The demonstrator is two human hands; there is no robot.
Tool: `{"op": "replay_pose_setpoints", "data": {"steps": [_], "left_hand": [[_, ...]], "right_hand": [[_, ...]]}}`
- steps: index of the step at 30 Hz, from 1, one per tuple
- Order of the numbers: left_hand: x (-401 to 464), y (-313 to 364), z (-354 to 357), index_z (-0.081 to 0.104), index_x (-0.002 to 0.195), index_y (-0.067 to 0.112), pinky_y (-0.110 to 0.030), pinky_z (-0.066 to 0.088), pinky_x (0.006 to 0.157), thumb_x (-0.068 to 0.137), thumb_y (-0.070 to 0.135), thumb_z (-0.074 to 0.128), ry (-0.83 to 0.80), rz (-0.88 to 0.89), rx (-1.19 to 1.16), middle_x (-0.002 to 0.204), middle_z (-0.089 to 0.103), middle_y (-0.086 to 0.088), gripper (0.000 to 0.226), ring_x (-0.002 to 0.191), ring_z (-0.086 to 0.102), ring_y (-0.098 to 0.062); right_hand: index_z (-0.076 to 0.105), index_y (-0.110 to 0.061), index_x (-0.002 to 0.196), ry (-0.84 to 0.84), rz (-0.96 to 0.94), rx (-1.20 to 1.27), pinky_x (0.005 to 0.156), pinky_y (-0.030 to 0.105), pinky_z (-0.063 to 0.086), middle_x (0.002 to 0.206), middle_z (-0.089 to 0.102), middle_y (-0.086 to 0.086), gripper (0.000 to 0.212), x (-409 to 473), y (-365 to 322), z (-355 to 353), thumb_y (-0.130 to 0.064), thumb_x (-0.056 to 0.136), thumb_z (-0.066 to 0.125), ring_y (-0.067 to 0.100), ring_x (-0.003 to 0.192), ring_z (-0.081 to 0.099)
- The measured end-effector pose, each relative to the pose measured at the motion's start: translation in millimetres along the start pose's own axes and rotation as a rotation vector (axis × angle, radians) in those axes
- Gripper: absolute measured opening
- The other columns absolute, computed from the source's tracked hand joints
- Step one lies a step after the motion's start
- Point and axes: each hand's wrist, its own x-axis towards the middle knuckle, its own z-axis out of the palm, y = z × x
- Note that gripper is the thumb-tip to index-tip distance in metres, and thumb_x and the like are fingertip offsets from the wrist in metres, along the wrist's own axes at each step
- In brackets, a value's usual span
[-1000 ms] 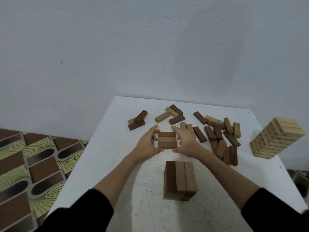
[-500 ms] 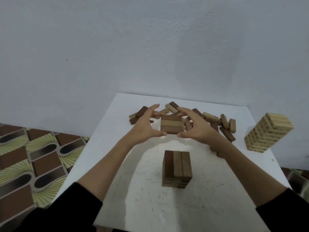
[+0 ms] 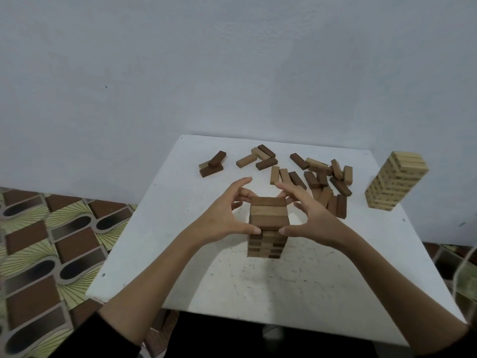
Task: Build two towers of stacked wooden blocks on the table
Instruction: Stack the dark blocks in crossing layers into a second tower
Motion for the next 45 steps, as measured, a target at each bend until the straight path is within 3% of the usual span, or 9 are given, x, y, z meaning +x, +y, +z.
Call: {"op": "replay_pose_setpoints", "data": {"steps": [4, 9, 13, 18, 22, 30, 38, 41, 45], "left_hand": [[-2, -2, 2, 0.027, 0.136, 0.038, -0.024, 0.035, 0.108, 0.056, 0.029, 0.083, -0.009, -0.014, -0.011, 0.119, 0.053, 0.011, 0.098, 0.118, 0.05, -0.005], [-5, -2, 4, 0.023, 0.139, 0.037, -0.02, 0.033, 0.107, 0.057, 0.031, 0.083, -0.016, -0.012, 0.016, 0.127, 0.048, 0.012, 0.102, 0.123, 0.044, -0.004], [-5, 1, 7, 0.018, 0.145, 0.032, -0.01, 0.031, 0.102, 0.064, 0.02, 0.087, -0.038, 0.016, 0.051, 0.136, 0.04, 0.012, 0.107, 0.126, 0.038, 0.001], [-3, 2, 15, 0.017, 0.146, 0.029, -0.021, 0.03, 0.109, 0.066, 0.019, 0.086, -0.049, 0.031, 0.1, 0.129, 0.042, 0.012, 0.106, 0.122, 0.042, -0.004], [-3, 1, 18, 0.017, 0.146, 0.028, -0.02, 0.033, 0.107, 0.068, 0.017, 0.085, -0.04, 0.037, 0.12, 0.119, 0.043, 0.021, 0.104, 0.116, 0.045, 0.001], [-3, 1, 20, 0.016, 0.145, 0.03, -0.021, 0.035, 0.104, 0.067, 0.017, 0.085, -0.012, 0.02, 0.085, 0.123, 0.044, 0.009, 0.105, 0.121, 0.045, -0.011], [-4, 4, 23, 0.017, 0.145, 0.03, -0.026, 0.038, 0.107, 0.067, 0.016, 0.085, 0.016, -0.004, 0.072, 0.122, 0.045, 0.008, 0.105, 0.121, 0.045, -0.012], [-6, 5, 24, 0.015, 0.145, 0.033, -0.032, 0.034, 0.112, 0.064, 0.023, 0.087, 0.012, 0.003, 0.061, 0.128, 0.043, 0.006, 0.108, 0.125, 0.043, -0.013], [-14, 2, 25, 0.012, 0.147, 0.034, -0.022, 0.02, 0.115, 0.064, 0.057, 0.072, 0.0, 0.003, -0.096, 0.151, 0.028, 0.014, 0.105, 0.139, 0.025, -0.001]], "right_hand": [[0.028, -0.047, 0.133, 0.003, 0.019, -0.02, 0.087, 0.007, 0.028, 0.12, 0.037, -0.026, 0.083, -1, 2, 2, -0.018, 0.073, 0.078, -0.005, 0.115, 0.037], [0.02, -0.04, 0.142, -0.017, 0.024, -0.038, 0.091, 0.009, 0.027, 0.126, 0.036, -0.023, 0.095, -4, 1, 2, -0.035, 0.064, 0.075, -0.004, 0.119, 0.036], [0.015, -0.034, 0.146, -0.025, -0.012, -0.067, 0.094, 0.007, 0.025, 0.136, 0.035, -0.015, 0.105, -5, -2, 1, -0.028, 0.068, 0.084, 0.0, 0.125, 0.033], [0.016, -0.029, 0.146, 0.008, -0.046, -0.117, 0.095, 0.009, 0.027, 0.131, 0.04, -0.008, 0.104, -5, -6, 6, -0.023, 0.068, 0.083, 0.003, 0.122, 0.035], [0.017, -0.026, 0.147, 0.023, -0.071, -0.178, 0.089, 0.0, 0.025, 0.127, 0.04, -0.009, 0.103, -5, -5, 9, -0.025, 0.068, 0.083, 0.002, 0.117, 0.036], [0.017, -0.025, 0.145, 0.013, -0.058, -0.197, 0.097, 0.02, 0.027, 0.121, 0.04, -0.009, 0.099, -6, -11, 11, -0.023, 0.07, 0.082, 0.009, 0.117, 0.036], [0.017, -0.026, 0.146, -0.012, -0.003, -0.198, 0.097, 0.021, 0.027, 0.12, 0.037, -0.012, 0.097, -6, -16, 11, -0.021, 0.072, 0.08, 0.006, 0.116, 0.033], [0.015, -0.028, 0.146, -0.011, 0.016, -0.174, 0.1, 0.023, 0.029, 0.121, 0.036, -0.013, 0.099, -5, -17, 11, -0.021, 0.072, 0.081, 0.007, 0.117, 0.032], [0.011, -0.035, 0.146, -0.002, 0.033, -0.072, 0.105, 0.024, 0.023, 0.138, 0.026, -0.016, 0.105, -12, -13, 12, -0.041, 0.067, 0.081, 0.002, 0.128, 0.023]]}}
